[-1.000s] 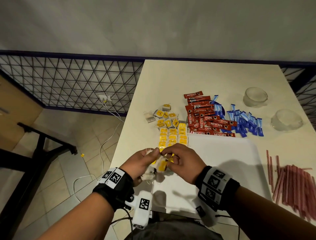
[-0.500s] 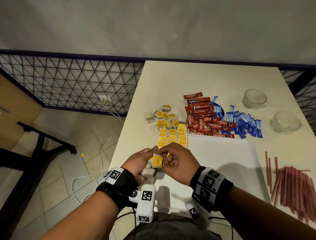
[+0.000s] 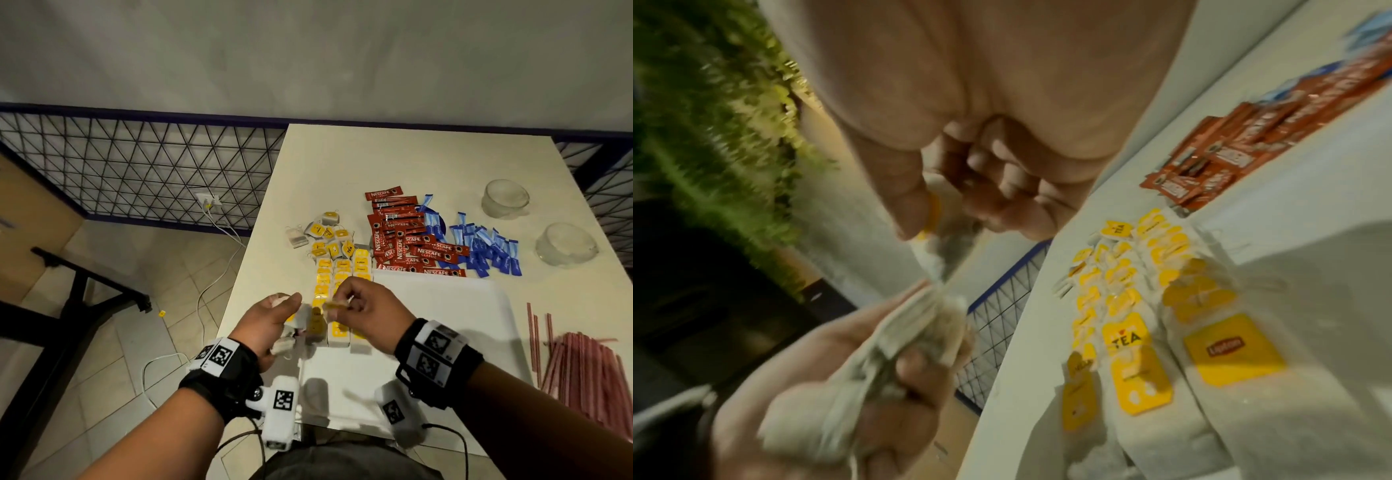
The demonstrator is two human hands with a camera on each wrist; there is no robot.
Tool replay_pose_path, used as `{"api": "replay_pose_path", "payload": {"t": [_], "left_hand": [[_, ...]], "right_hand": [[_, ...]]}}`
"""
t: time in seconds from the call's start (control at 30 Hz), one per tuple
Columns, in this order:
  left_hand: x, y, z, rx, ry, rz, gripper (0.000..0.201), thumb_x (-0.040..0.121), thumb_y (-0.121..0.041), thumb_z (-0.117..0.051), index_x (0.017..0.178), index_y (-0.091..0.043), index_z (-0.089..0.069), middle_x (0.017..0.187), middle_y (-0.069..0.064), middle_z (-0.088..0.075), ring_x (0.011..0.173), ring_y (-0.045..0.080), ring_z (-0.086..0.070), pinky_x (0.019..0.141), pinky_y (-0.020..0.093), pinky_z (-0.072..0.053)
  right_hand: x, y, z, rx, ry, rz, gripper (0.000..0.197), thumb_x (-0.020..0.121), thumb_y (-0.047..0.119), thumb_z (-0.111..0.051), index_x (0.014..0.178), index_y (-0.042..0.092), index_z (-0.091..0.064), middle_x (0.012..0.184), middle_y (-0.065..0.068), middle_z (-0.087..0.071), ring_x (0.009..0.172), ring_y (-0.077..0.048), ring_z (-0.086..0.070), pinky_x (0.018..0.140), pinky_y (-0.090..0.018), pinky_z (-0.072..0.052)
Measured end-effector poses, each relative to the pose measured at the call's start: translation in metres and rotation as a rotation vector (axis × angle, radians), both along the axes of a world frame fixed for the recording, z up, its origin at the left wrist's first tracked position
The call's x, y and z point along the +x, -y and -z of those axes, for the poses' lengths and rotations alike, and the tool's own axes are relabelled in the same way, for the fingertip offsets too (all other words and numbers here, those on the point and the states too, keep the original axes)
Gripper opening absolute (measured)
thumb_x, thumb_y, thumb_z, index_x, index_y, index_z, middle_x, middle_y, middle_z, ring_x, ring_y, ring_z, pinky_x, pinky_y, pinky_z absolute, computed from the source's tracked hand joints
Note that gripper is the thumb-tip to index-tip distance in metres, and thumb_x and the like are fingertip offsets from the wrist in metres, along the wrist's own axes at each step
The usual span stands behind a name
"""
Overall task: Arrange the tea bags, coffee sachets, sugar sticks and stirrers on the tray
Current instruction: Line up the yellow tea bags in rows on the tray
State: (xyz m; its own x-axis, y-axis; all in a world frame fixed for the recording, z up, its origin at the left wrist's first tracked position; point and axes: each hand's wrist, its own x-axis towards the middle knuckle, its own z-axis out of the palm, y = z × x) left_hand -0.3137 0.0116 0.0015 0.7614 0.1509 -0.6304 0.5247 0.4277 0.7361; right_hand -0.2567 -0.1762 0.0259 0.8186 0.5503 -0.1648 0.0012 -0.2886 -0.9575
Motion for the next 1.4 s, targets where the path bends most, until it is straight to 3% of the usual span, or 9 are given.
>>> {"api": "replay_pose_path", "payload": {"t": [0.1,0.2,0.33,0.43,0.53,0.63,0.77,1.13,1.4], "left_hand": [[-0.006,-0.004,-0.018,0.291,0.158,0.129,0.016,0.092,-0.014,-0.062,0.079,-0.006,-0.057,0.054,0.005,-0.053,0.030,0.012,-0.031,0.034,0.013,-0.025],[-0.001,0.001,-0.032,0.498,0.276,0.309,0.006,0.088,-0.009,-0.067,0.092,-0.014,-0.067,0.056,-0.010,-0.059,0.039,0.001,-0.047,0.043,0.013,-0.037],[0.010,0.010,-0.032,0.744,0.301,0.484,0.034,0.084,-0.030,-0.074,0.116,-0.033,-0.065,0.090,-0.013,-0.069,0.072,-0.003,-0.061,0.073,0.019,-0.049],[0.012,0.016,-0.028,0.803,0.275,0.484,0.004,0.086,-0.033,-0.070,0.089,-0.032,-0.070,0.066,-0.010,-0.067,0.055,0.005,-0.057,0.067,0.027,-0.050],[0.011,0.016,-0.025,0.780,0.248,0.464,0.014,0.087,-0.030,-0.067,0.074,-0.024,-0.067,0.054,-0.010,-0.061,0.050,0.006,-0.054,0.061,0.026,-0.045],[0.010,0.016,-0.027,0.735,0.180,0.498,0.018,0.088,-0.028,-0.066,0.074,-0.017,-0.066,0.052,-0.004,-0.059,0.040,0.009,-0.049,0.048,0.021,-0.039],[0.008,0.021,-0.022,0.759,0.081,0.550,0.022,0.089,-0.030,-0.064,0.079,-0.010,-0.065,0.052,0.002,-0.059,0.035,0.011,-0.049,0.035,0.013,-0.031],[-0.013,0.007,0.004,0.789,-0.128,0.564,0.017,0.087,-0.023,-0.059,0.079,-0.024,-0.074,0.046,-0.008,-0.059,0.032,0.004,-0.047,0.034,0.010,-0.031],[-0.016,0.002,0.005,0.772,-0.139,0.543,0.020,0.084,-0.016,-0.055,0.077,-0.024,-0.073,0.046,-0.008,-0.059,0.034,0.005,-0.049,0.035,0.012,-0.033]], "right_hand": [[0.011,0.008,0.003,0.101,-0.185,0.098,0.016,0.085,0.004,-0.068,0.082,0.014,-0.055,0.073,-0.009,-0.065,0.067,-0.035,-0.063,0.054,-0.034,-0.043],[0.016,0.010,0.000,0.083,-0.199,0.115,0.013,0.083,0.005,-0.070,0.081,0.012,-0.060,0.061,0.003,-0.059,0.052,-0.024,-0.053,0.055,-0.032,-0.042],[0.017,0.003,-0.007,-0.019,-0.089,0.075,0.012,0.077,0.014,-0.078,0.075,0.022,-0.069,0.075,0.010,-0.065,0.057,-0.012,-0.051,0.061,-0.028,-0.044],[0.015,-0.001,-0.011,0.080,-0.095,0.114,0.012,0.079,0.006,-0.075,0.076,0.017,-0.070,0.076,0.005,-0.067,0.051,0.001,-0.052,0.055,-0.015,-0.041],[0.017,0.002,-0.012,0.036,-0.084,0.083,0.010,0.083,0.009,-0.072,0.079,0.018,-0.070,0.062,0.016,-0.066,0.049,0.003,-0.051,0.056,-0.015,-0.040],[0.019,0.005,-0.008,-0.139,0.017,-0.023,0.019,0.088,0.019,-0.068,0.076,0.033,-0.067,0.058,0.026,-0.060,0.051,0.005,-0.050,0.059,-0.018,-0.038],[0.015,0.002,0.006,-0.247,0.058,0.014,0.023,0.086,0.025,-0.069,0.072,0.042,-0.062,0.065,0.015,-0.059,0.058,0.001,-0.052,0.063,-0.023,-0.042],[0.008,0.010,0.047,-0.549,-0.084,-0.096,0.005,0.092,0.029,-0.059,0.095,0.033,-0.056,0.084,0.007,-0.058,0.073,-0.018,-0.061,0.070,-0.026,-0.049],[0.000,0.004,0.058,-0.651,-0.038,-0.139,0.005,0.090,0.030,-0.059,0.090,0.027,-0.054,0.083,0.003,-0.061,0.084,-0.024,-0.066,0.081,-0.038,-0.053]]}}
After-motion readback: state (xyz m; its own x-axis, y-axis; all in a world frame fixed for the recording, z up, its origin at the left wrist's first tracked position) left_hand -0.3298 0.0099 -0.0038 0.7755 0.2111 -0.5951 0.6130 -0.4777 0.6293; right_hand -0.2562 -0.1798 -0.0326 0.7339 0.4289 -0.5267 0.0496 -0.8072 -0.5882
